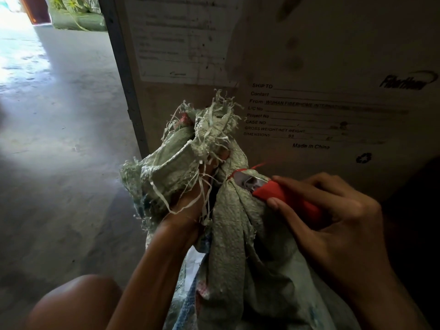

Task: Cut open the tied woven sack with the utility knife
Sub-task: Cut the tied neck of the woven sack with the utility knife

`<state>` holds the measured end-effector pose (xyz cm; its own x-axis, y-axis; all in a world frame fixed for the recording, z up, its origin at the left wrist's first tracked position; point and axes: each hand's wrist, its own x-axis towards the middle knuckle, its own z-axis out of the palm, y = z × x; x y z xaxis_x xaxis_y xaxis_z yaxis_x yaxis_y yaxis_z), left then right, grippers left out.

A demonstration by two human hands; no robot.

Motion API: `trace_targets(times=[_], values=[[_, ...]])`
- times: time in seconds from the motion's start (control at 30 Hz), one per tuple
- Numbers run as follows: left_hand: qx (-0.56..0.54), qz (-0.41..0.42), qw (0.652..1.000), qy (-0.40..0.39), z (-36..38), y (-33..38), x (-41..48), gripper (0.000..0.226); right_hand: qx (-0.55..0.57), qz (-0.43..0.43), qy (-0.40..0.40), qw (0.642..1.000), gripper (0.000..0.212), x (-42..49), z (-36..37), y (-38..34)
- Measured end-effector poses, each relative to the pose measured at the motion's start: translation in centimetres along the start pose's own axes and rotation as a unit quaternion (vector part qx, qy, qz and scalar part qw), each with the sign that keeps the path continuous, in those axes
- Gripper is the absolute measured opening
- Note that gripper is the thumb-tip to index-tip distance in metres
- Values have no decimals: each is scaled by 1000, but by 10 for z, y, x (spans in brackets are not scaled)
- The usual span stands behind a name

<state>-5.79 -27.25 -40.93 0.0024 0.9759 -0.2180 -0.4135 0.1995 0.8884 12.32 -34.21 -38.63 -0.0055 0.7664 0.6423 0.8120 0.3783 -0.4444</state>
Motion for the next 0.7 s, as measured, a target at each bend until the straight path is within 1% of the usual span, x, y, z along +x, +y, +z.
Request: trace_targets(times=[0.03, 0.1, 0.17, 0.2, 0.3, 0.4, 0.53, 0.6, 0.67, 0.7], values=[[-6, -20, 1000, -12, -1, -6, 5, 34, 0, 5, 7, 1000, 33, -1, 3, 0], [0, -52, 999, -10, -1, -9, 4, 46, -1, 14, 23, 1000, 33, -3, 8, -1], [-14, -43, 999, -31, -1, -14, 4, 56, -5, 23, 42, 999, 34, -5, 14, -1], [-28, -41, 998, -43, 0, -17, 5, 57, -4, 29, 54, 998, 34, -6, 17, -2], [-39, -2, 998, -45, 3, -24, 10, 43, 7, 58, 86, 995, 36, -9, 29, -7], [-53, 25, 996, -65, 5, -25, 12, 38, 40, 96, 110, 988, 38, -11, 39, -11], [-64, 6, 994, -86, 8, -22, 11, 40, 68, 144, 137, 978, 43, -12, 48, -17], [-54, 17, 994, -96, 10, -22, 10, 39, 65, 153, 147, 975, 43, -11, 48, -17], [-45, 20, 995, -82, 14, -20, 7, 45, 61, 155, 147, 975, 41, -10, 47, -17], [-40, 20, 996, -77, 15, -21, 6, 44, 54, 157, 146, 975, 41, -9, 45, -17]])
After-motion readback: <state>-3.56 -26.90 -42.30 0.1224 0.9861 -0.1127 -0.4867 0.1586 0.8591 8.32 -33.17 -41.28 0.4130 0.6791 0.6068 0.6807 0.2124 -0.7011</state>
